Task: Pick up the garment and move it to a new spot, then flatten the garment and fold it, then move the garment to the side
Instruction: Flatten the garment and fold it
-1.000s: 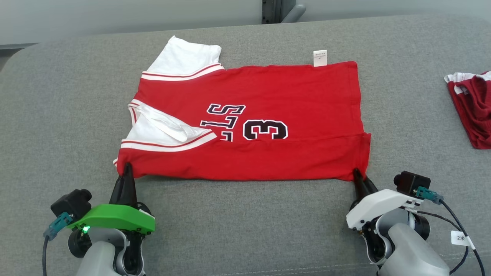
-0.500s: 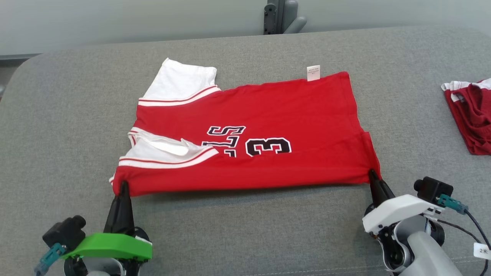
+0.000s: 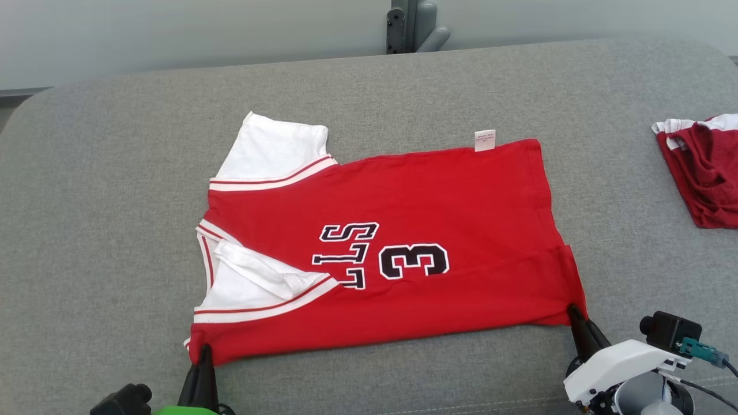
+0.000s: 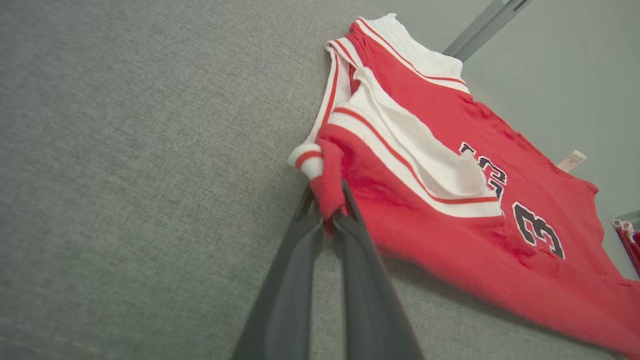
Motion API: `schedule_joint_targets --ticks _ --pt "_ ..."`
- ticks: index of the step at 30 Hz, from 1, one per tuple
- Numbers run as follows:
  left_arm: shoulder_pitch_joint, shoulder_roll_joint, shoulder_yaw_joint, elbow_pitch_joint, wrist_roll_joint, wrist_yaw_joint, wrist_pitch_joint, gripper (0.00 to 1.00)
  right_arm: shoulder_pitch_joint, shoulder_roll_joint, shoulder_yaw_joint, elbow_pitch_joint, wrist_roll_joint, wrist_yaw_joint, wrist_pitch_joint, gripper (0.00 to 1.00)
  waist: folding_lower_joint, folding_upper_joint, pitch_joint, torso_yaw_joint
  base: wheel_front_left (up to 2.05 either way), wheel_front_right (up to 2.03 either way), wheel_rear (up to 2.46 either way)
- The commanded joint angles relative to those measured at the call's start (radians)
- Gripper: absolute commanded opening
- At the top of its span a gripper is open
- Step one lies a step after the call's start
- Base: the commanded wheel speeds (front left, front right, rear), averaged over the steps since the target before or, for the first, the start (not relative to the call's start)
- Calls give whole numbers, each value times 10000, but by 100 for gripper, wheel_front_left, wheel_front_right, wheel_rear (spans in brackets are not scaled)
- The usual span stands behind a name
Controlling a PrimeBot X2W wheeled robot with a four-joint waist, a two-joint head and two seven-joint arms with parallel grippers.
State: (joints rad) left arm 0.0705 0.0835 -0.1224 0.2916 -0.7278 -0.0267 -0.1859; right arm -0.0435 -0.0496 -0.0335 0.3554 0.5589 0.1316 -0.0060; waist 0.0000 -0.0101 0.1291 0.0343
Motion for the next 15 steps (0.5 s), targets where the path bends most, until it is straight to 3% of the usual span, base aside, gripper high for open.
schedule_joint_targets --ticks 1,2,3,4,5,6,15 --pt "57 -1 -21 101 64 87 -14 0 160 -35 -22 -108 30 -17 30 0 0 101 15 -11 0 0 0" --pt "27 -19 -58 170 74 117 -7 0 195 -32 -1 -156 64 -17 36 18 0 101 27 -18 0 0 0" --pt "-7 -26 -77 233 83 138 -32 19 219 -31 17 -198 93 -17 26 40 0 101 36 -26 0 0 0" --pt "-45 -5 -102 279 167 165 -80 46 237 -31 15 -253 112 -17 -25 100 0 101 42 -35 0 0 0" --pt "-85 53 -142 280 292 177 -148 76 268 -32 11 -306 115 -17 -36 100 0 101 52 -44 0 0 0" --pt "-101 93 -148 277 302 185 -200 100 308 -31 -8 -359 92 -17 -42 100 0 101 60 -53 0 0 0" --pt "-628 787 66 -219 812 364 -301 100 623 -23 -540 -1388 -682 -13 -117 100 0 101 161 -274 0 0 0"
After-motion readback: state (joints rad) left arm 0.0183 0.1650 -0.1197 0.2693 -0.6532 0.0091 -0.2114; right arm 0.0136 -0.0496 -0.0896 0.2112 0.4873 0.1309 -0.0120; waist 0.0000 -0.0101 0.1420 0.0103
